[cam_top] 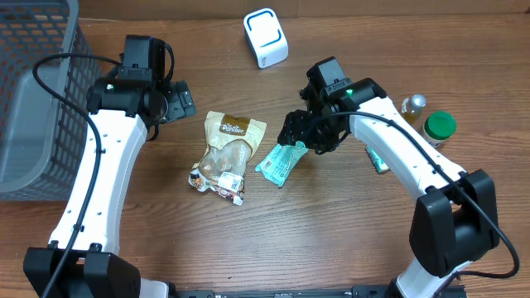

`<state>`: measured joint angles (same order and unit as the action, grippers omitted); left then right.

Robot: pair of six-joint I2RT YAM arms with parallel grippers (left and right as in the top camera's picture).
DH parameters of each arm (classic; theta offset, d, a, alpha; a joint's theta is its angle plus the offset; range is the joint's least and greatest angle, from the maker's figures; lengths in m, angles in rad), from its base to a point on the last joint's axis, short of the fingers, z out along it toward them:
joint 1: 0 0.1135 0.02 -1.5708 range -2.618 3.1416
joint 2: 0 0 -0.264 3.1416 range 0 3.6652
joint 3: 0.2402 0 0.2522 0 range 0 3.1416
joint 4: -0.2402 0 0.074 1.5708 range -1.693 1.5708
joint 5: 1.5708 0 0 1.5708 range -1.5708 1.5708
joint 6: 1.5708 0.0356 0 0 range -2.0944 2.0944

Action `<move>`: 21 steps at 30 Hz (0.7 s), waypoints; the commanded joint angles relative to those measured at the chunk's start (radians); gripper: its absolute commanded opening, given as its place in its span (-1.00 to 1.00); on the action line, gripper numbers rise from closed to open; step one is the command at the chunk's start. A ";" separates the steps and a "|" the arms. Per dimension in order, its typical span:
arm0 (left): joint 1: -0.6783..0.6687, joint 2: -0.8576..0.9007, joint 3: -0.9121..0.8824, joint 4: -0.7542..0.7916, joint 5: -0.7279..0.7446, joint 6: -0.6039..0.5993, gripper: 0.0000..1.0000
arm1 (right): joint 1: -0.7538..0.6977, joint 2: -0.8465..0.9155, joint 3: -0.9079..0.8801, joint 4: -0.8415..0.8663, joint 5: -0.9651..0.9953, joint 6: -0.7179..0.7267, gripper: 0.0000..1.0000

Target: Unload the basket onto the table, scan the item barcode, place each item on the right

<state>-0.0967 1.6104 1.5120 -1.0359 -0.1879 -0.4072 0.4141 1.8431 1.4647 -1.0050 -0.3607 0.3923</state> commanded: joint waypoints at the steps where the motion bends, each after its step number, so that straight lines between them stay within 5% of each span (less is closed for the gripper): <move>1: -0.003 -0.001 0.010 0.000 -0.003 0.026 0.99 | 0.005 -0.002 -0.006 0.015 0.004 0.005 0.34; 21: -0.003 -0.001 0.010 0.000 -0.003 0.026 0.99 | 0.006 -0.002 -0.052 0.051 0.027 0.021 0.34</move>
<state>-0.0967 1.6104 1.5120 -1.0363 -0.1879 -0.4072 0.4141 1.8431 1.4555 -0.9726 -0.3470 0.3931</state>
